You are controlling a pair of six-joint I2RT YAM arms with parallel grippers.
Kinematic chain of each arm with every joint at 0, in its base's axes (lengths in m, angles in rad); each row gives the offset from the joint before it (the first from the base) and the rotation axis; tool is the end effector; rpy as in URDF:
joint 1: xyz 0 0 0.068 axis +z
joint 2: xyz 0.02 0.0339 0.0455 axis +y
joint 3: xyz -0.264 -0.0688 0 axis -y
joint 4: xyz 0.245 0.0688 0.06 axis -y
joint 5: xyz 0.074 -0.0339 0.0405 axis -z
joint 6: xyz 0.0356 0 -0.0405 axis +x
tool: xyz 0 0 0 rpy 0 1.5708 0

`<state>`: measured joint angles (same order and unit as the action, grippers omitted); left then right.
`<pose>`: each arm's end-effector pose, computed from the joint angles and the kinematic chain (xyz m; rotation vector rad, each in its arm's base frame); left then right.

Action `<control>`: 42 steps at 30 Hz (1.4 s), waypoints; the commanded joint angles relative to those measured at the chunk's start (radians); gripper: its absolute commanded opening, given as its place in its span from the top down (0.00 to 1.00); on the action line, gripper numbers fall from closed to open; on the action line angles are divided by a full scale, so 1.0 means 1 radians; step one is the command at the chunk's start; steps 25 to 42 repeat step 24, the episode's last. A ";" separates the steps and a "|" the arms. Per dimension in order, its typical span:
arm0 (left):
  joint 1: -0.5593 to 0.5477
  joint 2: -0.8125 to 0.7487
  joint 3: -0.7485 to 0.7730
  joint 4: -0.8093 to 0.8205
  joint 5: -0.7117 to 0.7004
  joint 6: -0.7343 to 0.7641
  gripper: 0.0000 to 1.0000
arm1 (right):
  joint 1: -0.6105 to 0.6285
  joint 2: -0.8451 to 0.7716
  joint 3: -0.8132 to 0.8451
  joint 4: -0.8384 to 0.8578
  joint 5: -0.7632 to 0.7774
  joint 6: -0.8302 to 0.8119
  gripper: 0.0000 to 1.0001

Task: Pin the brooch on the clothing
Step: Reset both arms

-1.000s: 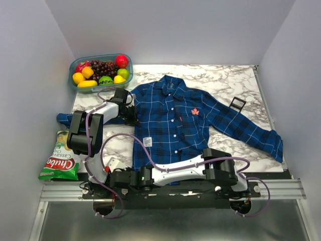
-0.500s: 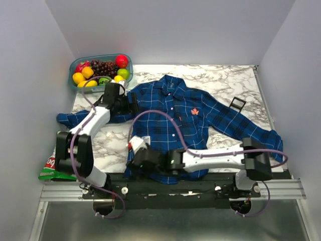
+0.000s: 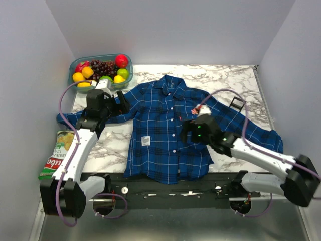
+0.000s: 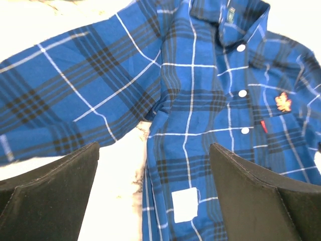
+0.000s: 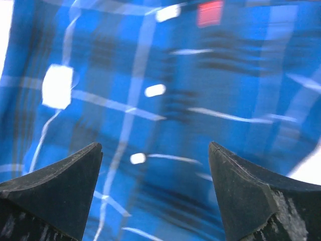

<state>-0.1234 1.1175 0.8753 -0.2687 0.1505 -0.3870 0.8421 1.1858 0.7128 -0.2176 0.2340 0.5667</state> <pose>0.2493 -0.0363 0.2969 -0.1847 2.1011 -0.4653 0.1726 0.1810 0.2308 -0.1882 2.2786 0.4917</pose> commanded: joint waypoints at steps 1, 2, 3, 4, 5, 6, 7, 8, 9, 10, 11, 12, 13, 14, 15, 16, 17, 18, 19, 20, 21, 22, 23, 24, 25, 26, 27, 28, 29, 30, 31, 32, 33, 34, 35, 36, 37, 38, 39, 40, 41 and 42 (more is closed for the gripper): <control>0.027 -0.120 -0.009 -0.081 0.073 -0.006 0.01 | -0.179 -0.227 -0.091 0.001 -0.053 0.022 0.05; 0.027 -0.149 0.002 -0.095 0.089 -0.001 0.01 | -0.202 -0.260 -0.101 -0.038 -0.042 0.019 0.03; 0.028 -0.168 0.002 -0.104 0.106 -0.003 0.01 | -0.219 -0.300 -0.104 -0.060 -0.030 0.016 0.02; 0.028 -0.185 0.004 -0.118 0.109 -0.018 0.01 | -0.247 -0.361 -0.102 -0.080 -0.006 0.013 0.00; 0.030 -0.221 0.008 -0.124 0.109 -0.027 0.01 | -0.256 -0.394 -0.093 -0.121 0.008 0.006 0.00; 0.028 -0.238 0.014 -0.132 0.106 -0.029 0.01 | -0.264 -0.420 -0.087 -0.141 0.016 0.001 0.00; 0.028 -0.254 0.017 -0.142 0.098 -0.032 0.01 | -0.273 -0.460 -0.078 -0.163 0.030 -0.005 0.00; 0.028 -0.283 0.028 -0.147 0.096 -0.036 0.01 | -0.275 -0.475 -0.070 -0.204 0.037 -0.011 0.00; 0.028 -0.295 0.034 -0.152 0.090 -0.038 0.01 | -0.276 -0.486 -0.047 -0.224 0.047 -0.013 0.00; 0.028 -0.303 0.040 -0.164 0.080 -0.041 0.01 | -0.276 -0.497 -0.041 -0.242 0.063 -0.013 0.00; 0.028 -0.314 0.054 -0.170 0.077 -0.044 0.01 | -0.278 -0.511 -0.030 -0.274 0.073 -0.013 0.00; 0.027 -0.317 0.060 -0.176 0.070 -0.047 0.01 | -0.278 -0.515 -0.016 -0.288 0.082 -0.011 0.00; 0.028 -0.321 0.063 -0.179 0.066 -0.050 0.01 | -0.278 -0.520 -0.012 -0.301 0.096 -0.011 0.00; 0.030 -0.329 0.065 -0.181 0.064 -0.055 0.01 | -0.278 -0.529 -0.007 -0.319 0.097 -0.013 0.00; 0.027 -0.334 0.065 -0.181 0.061 -0.056 0.01 | -0.278 -0.534 -0.004 -0.324 0.100 -0.014 0.00; 0.028 -0.337 0.067 -0.179 0.060 -0.058 0.01 | -0.278 -0.538 0.000 -0.330 0.103 -0.014 0.00; 0.028 -0.341 0.067 -0.179 0.057 -0.058 0.01 | -0.278 -0.543 0.001 -0.336 0.105 -0.013 0.00; 0.027 -0.344 0.068 -0.178 0.054 -0.058 0.01 | -0.279 -0.552 0.002 -0.339 0.106 -0.011 0.00; 0.028 -0.344 0.068 -0.178 0.057 -0.056 0.01 | -0.278 -0.555 0.001 -0.342 0.111 -0.011 0.00; 0.028 -0.344 0.073 -0.181 0.060 -0.052 0.01 | -0.278 -0.557 0.001 -0.344 0.111 -0.008 0.00; 0.028 -0.343 0.074 -0.184 0.063 -0.050 0.01 | -0.278 -0.557 0.001 -0.344 0.111 -0.007 0.00; 0.028 -0.341 0.076 -0.188 0.064 -0.049 0.01 | -0.278 -0.558 -0.001 -0.344 0.110 -0.007 0.00; 0.028 -0.344 0.077 -0.190 0.064 -0.049 0.01 | -0.279 -0.555 -0.001 -0.345 0.113 -0.008 0.00; 0.028 -0.347 0.079 -0.190 0.066 -0.050 0.01 | -0.279 -0.555 -0.001 -0.345 0.113 -0.008 0.00; 0.028 -0.347 0.079 -0.190 0.066 -0.050 0.01 | -0.279 -0.555 -0.001 -0.345 0.113 -0.008 0.00; 0.028 -0.347 0.079 -0.190 0.066 -0.050 0.01 | -0.279 -0.555 -0.001 -0.345 0.113 -0.008 0.00; 0.028 -0.347 0.079 -0.190 0.066 -0.050 0.01 | -0.279 -0.555 -0.001 -0.345 0.113 -0.008 0.00; 0.028 -0.347 0.079 -0.190 0.066 -0.050 0.01 | -0.279 -0.555 -0.001 -0.345 0.113 -0.008 0.00; 0.028 -0.347 0.079 -0.190 0.066 -0.050 0.01 | -0.279 -0.555 -0.001 -0.345 0.113 -0.008 0.00; 0.028 -0.347 0.079 -0.190 0.066 -0.050 0.01 | -0.279 -0.555 -0.001 -0.345 0.113 -0.008 0.00; 0.028 -0.347 0.079 -0.190 0.066 -0.050 0.01 | -0.279 -0.555 -0.001 -0.345 0.113 -0.008 0.00; 0.028 -0.347 0.079 -0.190 0.066 -0.050 0.01 | -0.279 -0.555 -0.001 -0.345 0.113 -0.008 0.00; 0.028 -0.347 0.079 -0.190 0.066 -0.050 0.01 | -0.279 -0.555 -0.001 -0.345 0.113 -0.008 0.00; 0.028 -0.347 0.079 -0.190 0.066 -0.050 0.01 | -0.279 -0.555 -0.001 -0.345 0.113 -0.008 0.00; 0.028 -0.347 0.079 -0.190 0.066 -0.050 0.01 | -0.279 -0.555 -0.001 -0.345 0.113 -0.008 0.00; 0.028 -0.347 0.079 -0.190 0.066 -0.050 0.01 | -0.279 -0.555 -0.001 -0.345 0.113 -0.008 0.00; 0.028 -0.347 0.079 -0.190 0.066 -0.050 0.01 | -0.279 -0.555 -0.001 -0.345 0.113 -0.008 0.00; 0.028 -0.347 0.079 -0.190 0.066 -0.050 0.01 | -0.279 -0.555 -0.001 -0.345 0.113 -0.008 0.00; 0.028 -0.347 0.079 -0.190 0.066 -0.050 0.01 | -0.279 -0.555 -0.001 -0.345 0.113 -0.008 0.00; 0.028 -0.347 0.079 -0.190 0.066 -0.050 0.01 | -0.279 -0.555 -0.001 -0.345 0.113 -0.008 0.00; 0.028 -0.347 0.079 -0.190 0.066 -0.050 0.01 | -0.279 -0.555 -0.001 -0.345 0.113 -0.008 0.00; 0.028 -0.347 0.079 -0.190 0.066 -0.050 0.01 | -0.279 -0.555 -0.001 -0.345 0.113 -0.008 0.00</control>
